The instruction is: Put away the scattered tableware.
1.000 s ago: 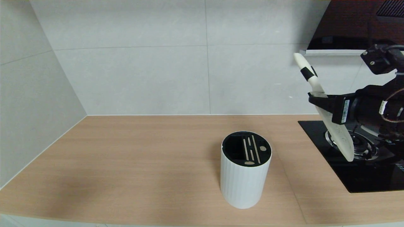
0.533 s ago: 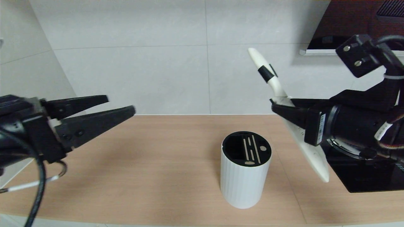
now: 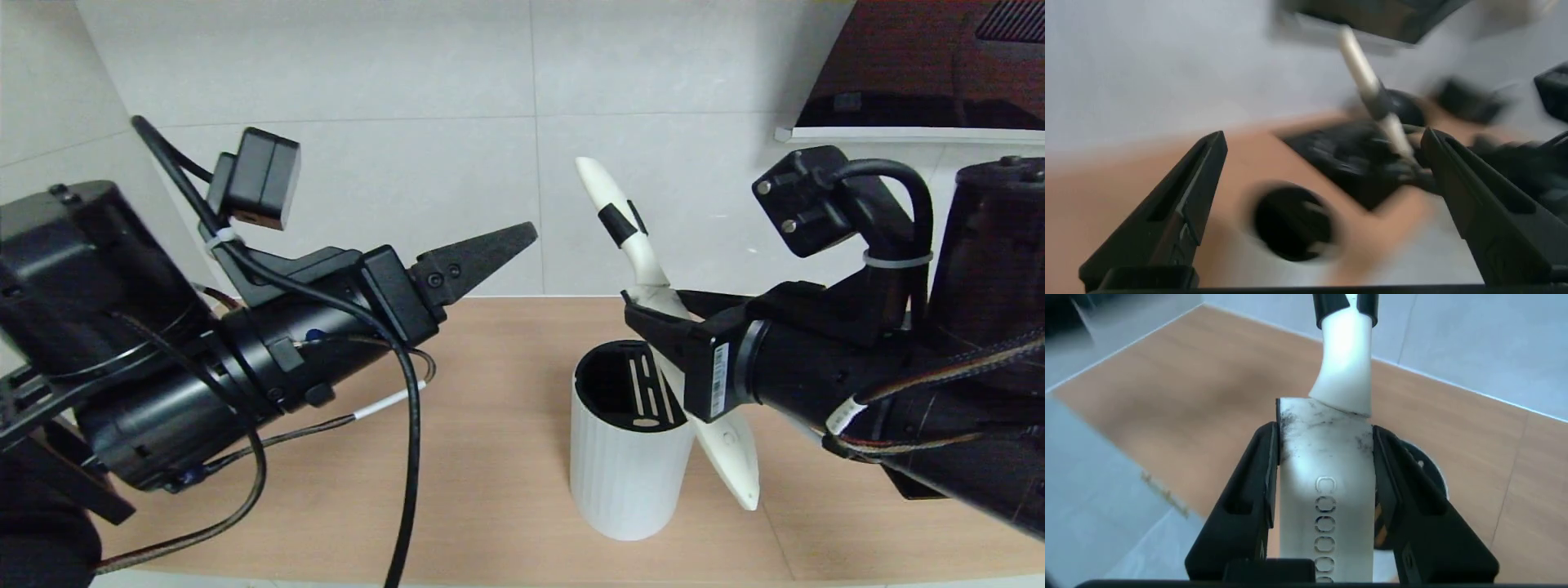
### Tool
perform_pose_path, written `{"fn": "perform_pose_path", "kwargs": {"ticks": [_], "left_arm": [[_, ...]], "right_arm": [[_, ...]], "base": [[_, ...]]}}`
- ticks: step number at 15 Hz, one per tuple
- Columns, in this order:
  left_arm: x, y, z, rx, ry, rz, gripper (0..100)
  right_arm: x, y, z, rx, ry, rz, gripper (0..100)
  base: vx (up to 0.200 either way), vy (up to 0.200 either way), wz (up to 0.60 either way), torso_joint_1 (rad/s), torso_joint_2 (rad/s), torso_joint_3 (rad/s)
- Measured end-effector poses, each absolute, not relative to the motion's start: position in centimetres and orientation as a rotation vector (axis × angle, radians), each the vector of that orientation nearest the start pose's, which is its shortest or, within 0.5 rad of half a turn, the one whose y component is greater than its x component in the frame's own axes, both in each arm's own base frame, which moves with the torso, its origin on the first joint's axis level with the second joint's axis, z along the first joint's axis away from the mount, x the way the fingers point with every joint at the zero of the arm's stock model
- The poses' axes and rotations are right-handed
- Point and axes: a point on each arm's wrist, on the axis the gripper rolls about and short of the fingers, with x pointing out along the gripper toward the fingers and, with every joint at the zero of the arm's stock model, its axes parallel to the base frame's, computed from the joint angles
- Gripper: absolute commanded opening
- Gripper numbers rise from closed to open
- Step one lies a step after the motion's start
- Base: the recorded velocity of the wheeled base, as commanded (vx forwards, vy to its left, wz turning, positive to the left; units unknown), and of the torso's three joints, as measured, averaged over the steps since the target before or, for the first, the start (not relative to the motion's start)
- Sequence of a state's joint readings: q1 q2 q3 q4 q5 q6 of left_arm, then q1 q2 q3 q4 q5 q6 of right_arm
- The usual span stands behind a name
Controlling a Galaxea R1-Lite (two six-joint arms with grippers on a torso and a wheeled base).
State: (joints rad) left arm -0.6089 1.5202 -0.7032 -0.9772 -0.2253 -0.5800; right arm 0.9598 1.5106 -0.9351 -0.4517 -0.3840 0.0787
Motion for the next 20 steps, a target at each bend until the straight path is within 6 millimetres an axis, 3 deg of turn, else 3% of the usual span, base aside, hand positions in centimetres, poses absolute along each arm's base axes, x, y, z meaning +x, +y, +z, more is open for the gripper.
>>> {"fn": "perform_pose_path", "kwargs": {"ticks": [4, 12, 19, 20], "left_arm": [[21.5, -17.3, 23.5, -0.689, 0.245, -0.878, 100], [22.7, -18.8, 22.4, -0.707, 0.29, -0.863, 100], [23.1, -19.2, 22.3, -0.714, 0.259, -0.847, 100], [23.1, -19.3, 22.2, -0.713, 0.263, -0.848, 0]], "right_arm": [[15.5, 22.8, 24.5, -0.031, 0.139, 0.597, 0], [14.4, 25.1, 23.1, -0.054, 0.149, 0.631, 0], [14.2, 25.9, 22.2, -0.077, 0.172, 0.645, 0], [14.2, 25.9, 22.3, -0.071, 0.166, 0.646, 0]], "base": [[0.0, 0.0, 0.0, 0.0, 0.0, 0.0], [0.0, 0.0, 0.0, 0.0, 0.0, 0.0], [0.0, 0.0, 0.0, 0.0, 0.0, 0.0], [0.0, 0.0, 0.0, 0.0, 0.0, 0.0]]}}
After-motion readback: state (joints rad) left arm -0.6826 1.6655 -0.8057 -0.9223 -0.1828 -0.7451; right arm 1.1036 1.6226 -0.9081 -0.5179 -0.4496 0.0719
